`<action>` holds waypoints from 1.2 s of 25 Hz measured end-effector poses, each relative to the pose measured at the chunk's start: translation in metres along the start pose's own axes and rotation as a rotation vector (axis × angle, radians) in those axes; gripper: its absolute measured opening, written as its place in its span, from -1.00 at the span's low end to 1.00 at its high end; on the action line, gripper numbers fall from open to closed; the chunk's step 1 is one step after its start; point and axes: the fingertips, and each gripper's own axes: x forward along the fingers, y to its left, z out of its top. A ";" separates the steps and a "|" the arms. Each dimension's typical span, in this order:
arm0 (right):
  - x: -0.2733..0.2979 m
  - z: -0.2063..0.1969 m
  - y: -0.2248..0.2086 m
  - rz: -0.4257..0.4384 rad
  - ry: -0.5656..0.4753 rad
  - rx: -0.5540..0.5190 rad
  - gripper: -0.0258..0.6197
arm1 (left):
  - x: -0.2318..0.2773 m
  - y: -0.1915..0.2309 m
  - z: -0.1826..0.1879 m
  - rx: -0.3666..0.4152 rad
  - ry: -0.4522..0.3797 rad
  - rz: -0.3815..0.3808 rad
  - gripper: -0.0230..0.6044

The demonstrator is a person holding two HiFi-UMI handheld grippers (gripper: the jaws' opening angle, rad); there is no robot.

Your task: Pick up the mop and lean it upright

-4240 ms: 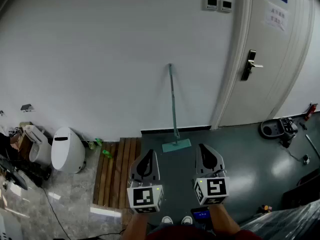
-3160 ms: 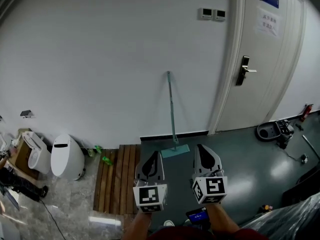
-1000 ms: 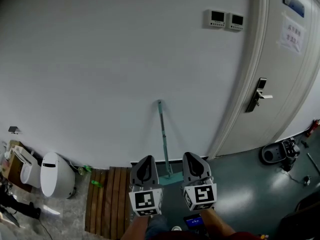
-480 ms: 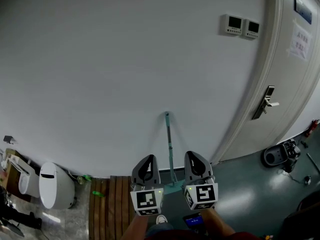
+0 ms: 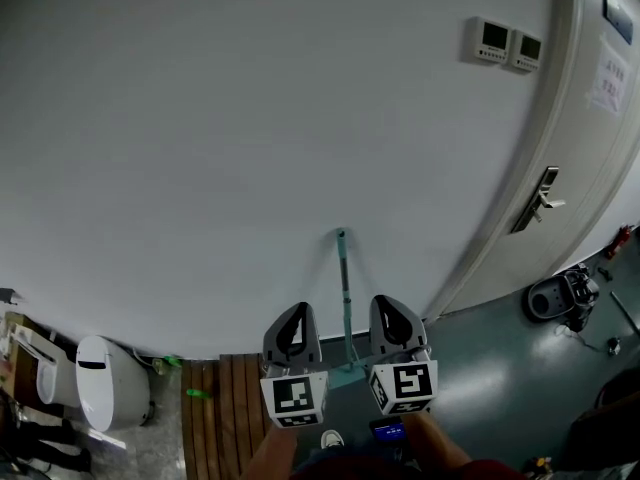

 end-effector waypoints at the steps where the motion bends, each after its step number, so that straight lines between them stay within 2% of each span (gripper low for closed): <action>1: 0.005 -0.003 -0.002 -0.002 0.007 -0.001 -0.86 | 0.005 0.002 -0.003 -0.001 0.005 -0.001 -0.88; 8: 0.054 -0.019 -0.031 0.008 0.030 0.009 -0.86 | 0.056 0.009 -0.022 -0.014 0.030 0.021 -0.88; 13: 0.091 -0.022 -0.061 0.039 0.028 0.016 -0.86 | 0.098 0.005 -0.022 -0.019 0.015 0.065 -0.88; 20: 0.125 -0.018 -0.085 0.092 0.016 0.027 -0.86 | 0.136 0.002 -0.018 0.012 0.015 0.117 -0.88; 30: 0.160 -0.022 -0.083 0.068 0.013 0.016 -0.86 | 0.165 0.024 -0.017 0.023 -0.007 0.095 -0.88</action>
